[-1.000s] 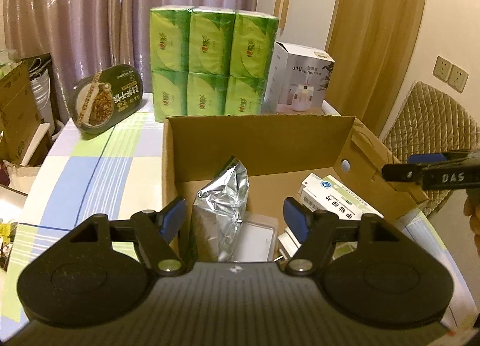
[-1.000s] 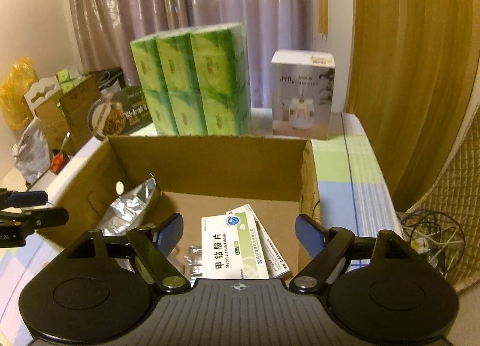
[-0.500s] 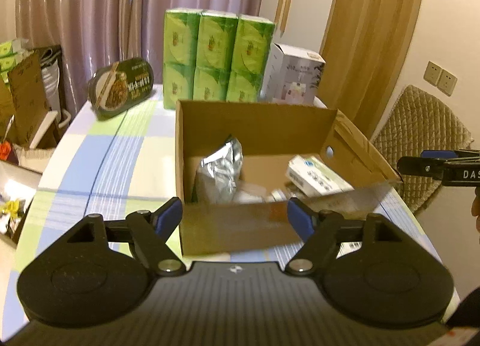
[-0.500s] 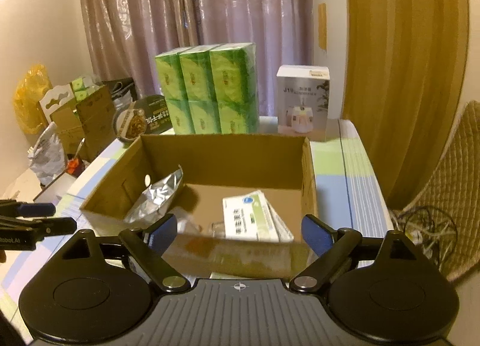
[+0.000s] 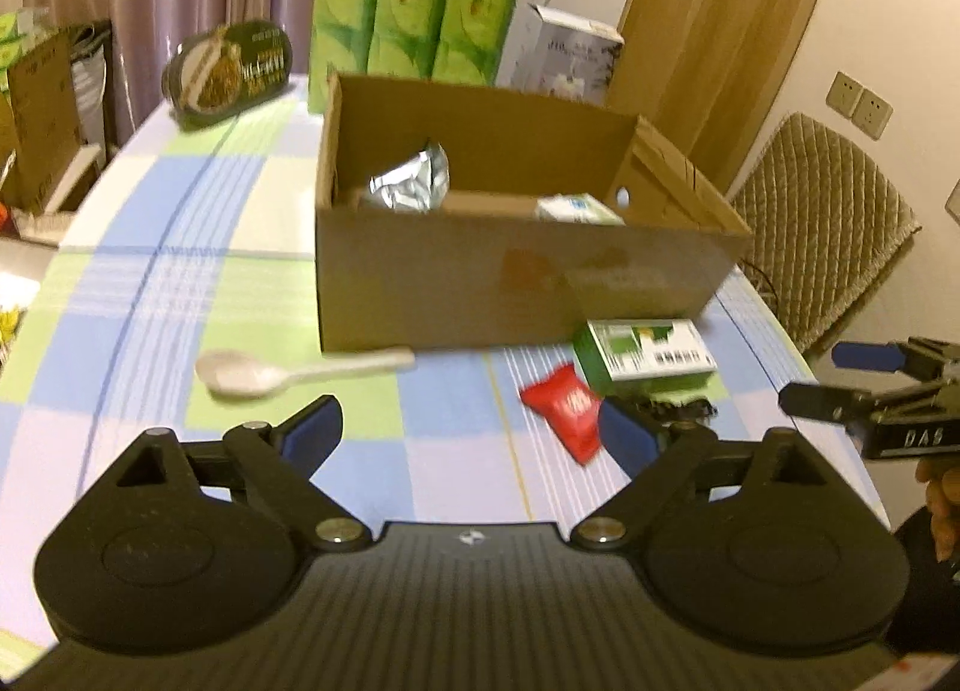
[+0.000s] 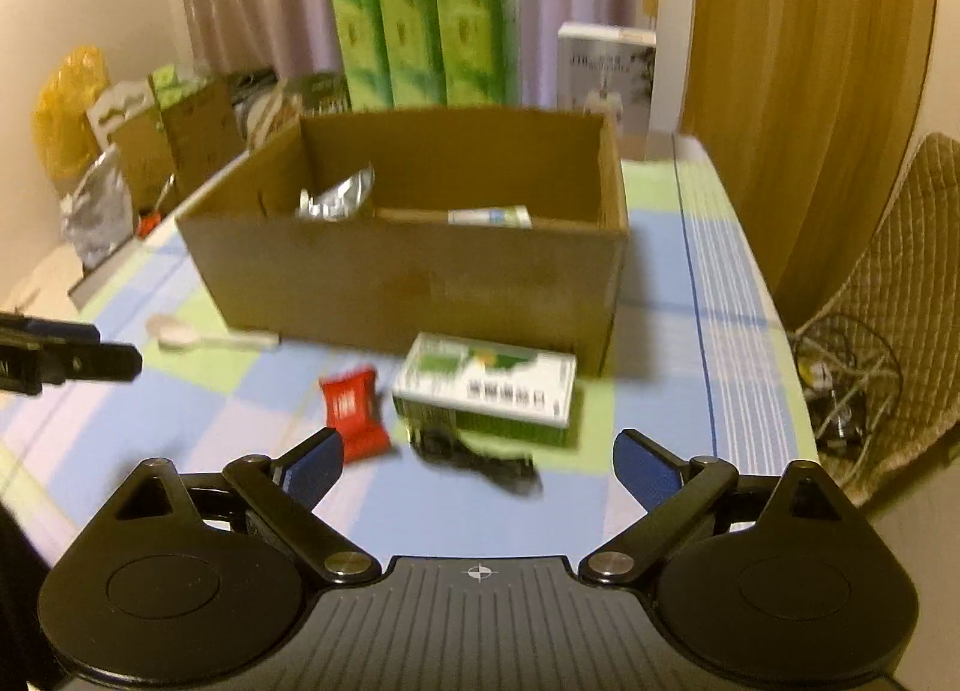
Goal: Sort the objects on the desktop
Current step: 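Withdraw both tools from the cardboard box back over the table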
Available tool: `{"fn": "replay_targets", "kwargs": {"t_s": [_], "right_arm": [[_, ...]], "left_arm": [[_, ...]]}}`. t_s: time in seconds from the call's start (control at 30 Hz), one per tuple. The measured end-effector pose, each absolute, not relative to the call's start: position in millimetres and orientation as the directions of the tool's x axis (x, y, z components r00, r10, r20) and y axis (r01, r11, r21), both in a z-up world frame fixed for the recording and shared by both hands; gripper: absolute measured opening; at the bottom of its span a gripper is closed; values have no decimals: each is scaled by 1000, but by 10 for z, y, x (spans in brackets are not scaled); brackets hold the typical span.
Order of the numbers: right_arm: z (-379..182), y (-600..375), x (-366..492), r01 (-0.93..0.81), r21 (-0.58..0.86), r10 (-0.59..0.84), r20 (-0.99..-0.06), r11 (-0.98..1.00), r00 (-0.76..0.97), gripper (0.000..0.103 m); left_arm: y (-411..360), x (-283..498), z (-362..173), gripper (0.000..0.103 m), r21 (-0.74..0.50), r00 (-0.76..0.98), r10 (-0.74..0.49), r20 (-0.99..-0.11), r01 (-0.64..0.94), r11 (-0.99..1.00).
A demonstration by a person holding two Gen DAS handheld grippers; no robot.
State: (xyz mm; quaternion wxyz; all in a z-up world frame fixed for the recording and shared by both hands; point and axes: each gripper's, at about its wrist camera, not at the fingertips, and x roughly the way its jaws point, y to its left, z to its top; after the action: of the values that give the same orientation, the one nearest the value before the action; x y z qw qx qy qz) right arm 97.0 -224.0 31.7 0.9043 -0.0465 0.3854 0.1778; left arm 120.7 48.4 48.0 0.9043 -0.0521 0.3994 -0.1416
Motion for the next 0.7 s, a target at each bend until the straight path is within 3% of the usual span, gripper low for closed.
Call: {"fn": "replay_targets", "kwargs": {"t_s": [0.7], "right_arm": [[51,-2409,831,-341,93,290,-754,935,589,94]], "left_arm": [[227,1034,186,96,-175,555,-276,-785,230,957]]}}
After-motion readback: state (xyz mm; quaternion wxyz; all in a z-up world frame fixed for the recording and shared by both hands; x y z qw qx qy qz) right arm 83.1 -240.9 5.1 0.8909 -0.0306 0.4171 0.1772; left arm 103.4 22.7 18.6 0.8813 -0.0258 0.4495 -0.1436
